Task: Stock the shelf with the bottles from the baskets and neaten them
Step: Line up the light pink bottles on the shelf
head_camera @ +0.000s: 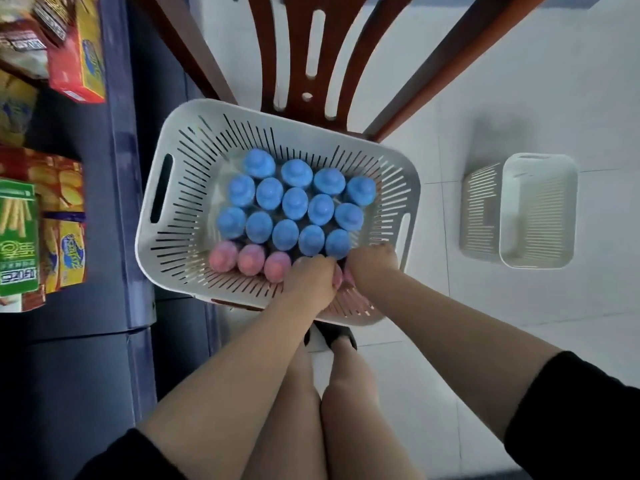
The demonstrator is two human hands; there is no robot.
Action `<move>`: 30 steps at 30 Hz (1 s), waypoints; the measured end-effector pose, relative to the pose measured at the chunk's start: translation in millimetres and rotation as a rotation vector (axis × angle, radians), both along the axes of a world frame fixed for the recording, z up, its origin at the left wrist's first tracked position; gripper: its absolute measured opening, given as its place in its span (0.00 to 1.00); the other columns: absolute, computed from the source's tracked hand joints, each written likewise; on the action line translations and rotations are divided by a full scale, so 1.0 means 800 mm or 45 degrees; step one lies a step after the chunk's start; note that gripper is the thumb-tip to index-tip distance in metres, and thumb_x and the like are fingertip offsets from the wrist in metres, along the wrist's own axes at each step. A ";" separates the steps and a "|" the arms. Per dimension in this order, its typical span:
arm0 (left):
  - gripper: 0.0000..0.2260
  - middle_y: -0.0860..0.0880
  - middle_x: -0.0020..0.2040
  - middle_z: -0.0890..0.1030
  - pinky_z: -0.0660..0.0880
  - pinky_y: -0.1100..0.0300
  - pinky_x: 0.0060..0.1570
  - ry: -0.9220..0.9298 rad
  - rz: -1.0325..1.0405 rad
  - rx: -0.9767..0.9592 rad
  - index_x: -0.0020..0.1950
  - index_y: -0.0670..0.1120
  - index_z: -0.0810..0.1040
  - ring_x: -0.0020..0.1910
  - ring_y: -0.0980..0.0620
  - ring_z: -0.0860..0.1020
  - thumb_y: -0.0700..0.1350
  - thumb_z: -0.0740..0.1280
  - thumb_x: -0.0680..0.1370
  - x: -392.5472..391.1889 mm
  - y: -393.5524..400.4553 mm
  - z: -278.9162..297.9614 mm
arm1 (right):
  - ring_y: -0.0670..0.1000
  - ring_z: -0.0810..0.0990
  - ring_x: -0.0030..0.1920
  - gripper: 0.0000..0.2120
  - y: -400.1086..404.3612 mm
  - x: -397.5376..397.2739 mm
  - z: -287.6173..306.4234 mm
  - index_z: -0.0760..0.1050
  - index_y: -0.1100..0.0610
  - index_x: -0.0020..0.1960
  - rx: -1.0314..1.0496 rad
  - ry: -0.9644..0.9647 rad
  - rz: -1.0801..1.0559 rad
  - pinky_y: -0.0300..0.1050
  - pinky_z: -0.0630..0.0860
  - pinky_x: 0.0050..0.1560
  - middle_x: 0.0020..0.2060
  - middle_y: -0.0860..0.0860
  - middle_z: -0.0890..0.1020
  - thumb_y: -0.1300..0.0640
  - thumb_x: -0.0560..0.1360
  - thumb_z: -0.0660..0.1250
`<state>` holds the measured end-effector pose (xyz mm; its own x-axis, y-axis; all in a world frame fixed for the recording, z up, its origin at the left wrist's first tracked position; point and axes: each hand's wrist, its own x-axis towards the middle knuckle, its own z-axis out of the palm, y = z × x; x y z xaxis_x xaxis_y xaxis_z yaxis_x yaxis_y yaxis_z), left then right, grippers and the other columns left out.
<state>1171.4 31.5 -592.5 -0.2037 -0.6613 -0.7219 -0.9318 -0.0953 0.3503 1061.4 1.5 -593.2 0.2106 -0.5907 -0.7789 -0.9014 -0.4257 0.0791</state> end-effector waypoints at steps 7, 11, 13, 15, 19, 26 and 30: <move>0.06 0.49 0.48 0.80 0.76 0.50 0.48 -0.008 0.069 0.026 0.48 0.49 0.78 0.48 0.45 0.79 0.47 0.62 0.76 -0.007 0.000 -0.008 | 0.52 0.79 0.54 0.08 0.009 0.001 -0.009 0.76 0.53 0.53 -0.030 -0.013 0.022 0.44 0.67 0.53 0.51 0.49 0.81 0.58 0.77 0.59; 0.09 0.47 0.50 0.79 0.73 0.54 0.49 -0.017 0.103 0.070 0.53 0.48 0.77 0.52 0.45 0.77 0.49 0.62 0.77 -0.003 -0.004 0.017 | 0.54 0.79 0.53 0.09 0.003 -0.003 0.031 0.75 0.55 0.53 -0.041 -0.115 0.019 0.44 0.67 0.45 0.50 0.50 0.80 0.54 0.77 0.59; 0.09 0.47 0.50 0.79 0.72 0.55 0.48 -0.007 0.114 0.047 0.53 0.47 0.77 0.51 0.46 0.77 0.49 0.62 0.78 0.001 -0.004 0.041 | 0.55 0.79 0.53 0.09 -0.001 -0.010 0.063 0.75 0.56 0.53 -0.061 -0.168 0.014 0.45 0.69 0.46 0.51 0.51 0.80 0.54 0.77 0.60; 0.09 0.47 0.50 0.79 0.74 0.54 0.50 -0.007 0.123 0.006 0.54 0.46 0.76 0.51 0.47 0.77 0.48 0.62 0.77 0.008 -0.004 0.070 | 0.56 0.79 0.54 0.08 -0.004 -0.020 0.094 0.74 0.56 0.54 -0.099 -0.206 0.025 0.46 0.72 0.48 0.52 0.52 0.79 0.57 0.76 0.61; 0.13 0.49 0.58 0.77 0.74 0.51 0.55 0.075 0.238 -0.105 0.60 0.47 0.74 0.56 0.47 0.76 0.45 0.66 0.76 0.026 -0.003 0.135 | 0.57 0.79 0.49 0.07 -0.013 -0.034 0.157 0.70 0.57 0.54 -0.159 -0.348 0.061 0.49 0.75 0.46 0.51 0.53 0.79 0.60 0.76 0.60; 0.23 0.48 0.61 0.76 0.72 0.55 0.56 0.288 0.433 -0.427 0.67 0.46 0.69 0.57 0.46 0.76 0.45 0.70 0.73 0.057 -0.002 0.257 | 0.56 0.76 0.54 0.12 -0.040 -0.013 0.299 0.72 0.58 0.60 -0.322 -0.901 0.059 0.51 0.73 0.52 0.53 0.56 0.76 0.56 0.79 0.58; 0.23 0.52 0.57 0.77 0.73 0.52 0.57 0.454 0.683 -0.669 0.63 0.49 0.71 0.54 0.51 0.76 0.47 0.71 0.69 0.080 0.018 0.327 | 0.55 0.75 0.54 0.13 -0.050 0.010 0.380 0.72 0.57 0.62 -0.409 -1.179 0.138 0.51 0.71 0.56 0.54 0.55 0.77 0.56 0.78 0.61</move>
<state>1235.4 45.8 -330.6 0.0771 -0.9667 -0.2440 -0.6308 -0.2368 0.7389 1069.4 -38.2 -289.1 0.7218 -0.6869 -0.0847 -0.6230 -0.5915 -0.5119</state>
